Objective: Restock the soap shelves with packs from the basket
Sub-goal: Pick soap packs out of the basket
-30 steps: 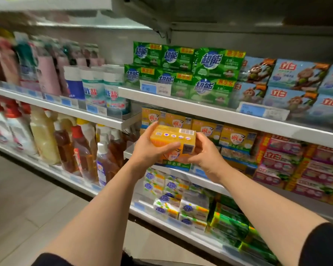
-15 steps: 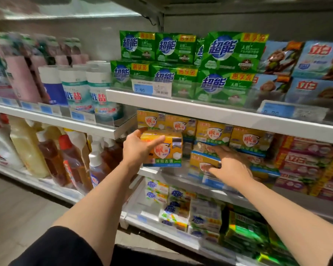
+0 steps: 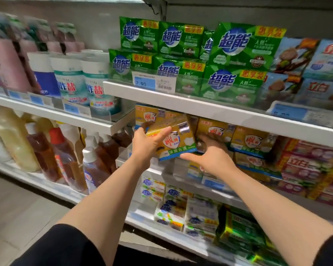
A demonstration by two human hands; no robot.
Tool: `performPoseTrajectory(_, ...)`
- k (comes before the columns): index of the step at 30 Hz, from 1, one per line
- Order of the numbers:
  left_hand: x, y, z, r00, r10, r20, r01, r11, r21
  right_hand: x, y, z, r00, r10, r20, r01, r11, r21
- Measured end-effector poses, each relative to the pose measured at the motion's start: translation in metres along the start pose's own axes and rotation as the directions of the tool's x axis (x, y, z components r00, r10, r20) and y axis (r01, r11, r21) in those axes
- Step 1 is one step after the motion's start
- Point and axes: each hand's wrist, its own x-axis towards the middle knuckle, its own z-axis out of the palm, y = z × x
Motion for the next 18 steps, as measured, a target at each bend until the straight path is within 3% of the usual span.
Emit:
performPoseTrajectory(5, 0.013, 0.002, -0.011, 0.990, 0.138, -0.017, -0.137, 0.990, 0.032, -0.013, 0.023, -0.020, 0.988, 0.056, 0.144, 0.013, 0.900, -0.436)
performPoseTrajectory(9, 0.017, -0.006, -0.013, 0.953, 0.226, 0.201, -0.247, 0.966, 0.083, -0.021, 0.025, -0.023, 0.987, 0.020, 0.158, 0.049, 0.907, -0.417)
performPoseTrajectory(13, 0.017, -0.019, -0.016, 0.927, 0.152, 0.344, -0.207, 0.970, 0.128, -0.021, 0.025, -0.023, 0.993, -0.007, 0.119, 0.060, 0.893, -0.447)
performPoseTrajectory(15, 0.019, -0.022, -0.012, 0.943, 0.084, 0.322, -0.128, 0.985, 0.118, -0.020, 0.026, -0.023, 0.992, 0.003, 0.122, 0.054, 0.886, -0.460)
performPoseTrajectory(18, 0.029, -0.023, 0.002, 0.985, 0.030, 0.168, -0.044, 0.996, 0.081, -0.019, 0.027, -0.023, 0.983, 0.066, 0.172, 0.014, 0.905, -0.425)
